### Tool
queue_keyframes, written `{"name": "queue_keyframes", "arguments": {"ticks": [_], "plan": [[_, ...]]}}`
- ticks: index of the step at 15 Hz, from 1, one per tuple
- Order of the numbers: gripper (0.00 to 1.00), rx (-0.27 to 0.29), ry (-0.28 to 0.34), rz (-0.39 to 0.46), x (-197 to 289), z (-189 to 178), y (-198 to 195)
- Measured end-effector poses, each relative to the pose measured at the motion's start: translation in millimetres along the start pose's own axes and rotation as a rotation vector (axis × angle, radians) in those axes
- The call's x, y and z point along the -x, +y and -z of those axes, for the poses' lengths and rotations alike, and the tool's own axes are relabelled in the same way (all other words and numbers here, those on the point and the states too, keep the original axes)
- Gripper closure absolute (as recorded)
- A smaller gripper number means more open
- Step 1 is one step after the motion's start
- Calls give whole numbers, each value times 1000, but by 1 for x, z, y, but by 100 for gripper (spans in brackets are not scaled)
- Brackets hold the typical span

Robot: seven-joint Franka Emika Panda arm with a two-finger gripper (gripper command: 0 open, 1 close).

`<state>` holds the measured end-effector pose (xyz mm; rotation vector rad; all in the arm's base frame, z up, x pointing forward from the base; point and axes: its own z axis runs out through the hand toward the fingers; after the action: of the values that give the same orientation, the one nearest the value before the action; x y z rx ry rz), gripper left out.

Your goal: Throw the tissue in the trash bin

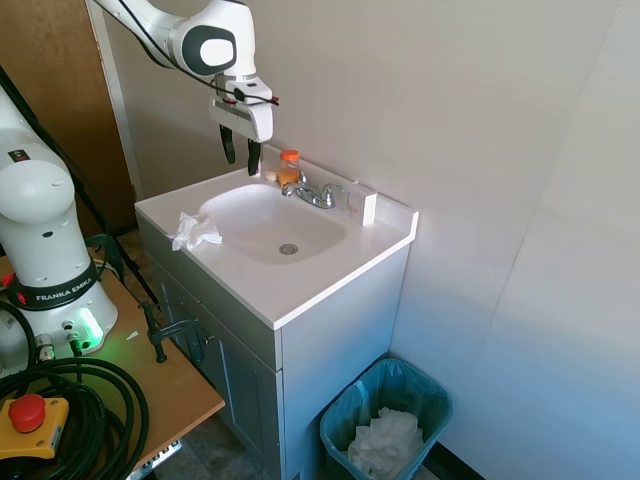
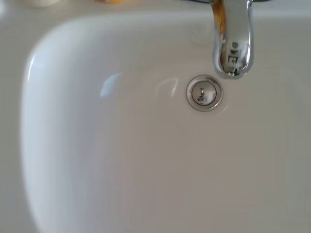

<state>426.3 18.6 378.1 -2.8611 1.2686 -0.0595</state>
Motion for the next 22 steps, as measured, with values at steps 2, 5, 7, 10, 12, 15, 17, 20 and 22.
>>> {"name": "queue_keyframes", "arguments": {"ticks": [2, 5, 7, 10, 12, 15, 17, 20, 22], "plan": [[0, 2, -1, 2, 1, 0, 0], [0, 44, -33, 16, 10, 0, 2], [0, 87, -56, 30, 17, 2, 8], [0, 165, -68, 59, 32, -11, 24], [0, 201, -79, 73, 42, -25, 29], [0, 255, -103, 97, 62, -52, 29], [0, 277, -117, 103, 70, -71, 28], [0, 296, -140, 102, 71, -92, 27], [0, 307, -154, 101, 72, -102, 27]]}}
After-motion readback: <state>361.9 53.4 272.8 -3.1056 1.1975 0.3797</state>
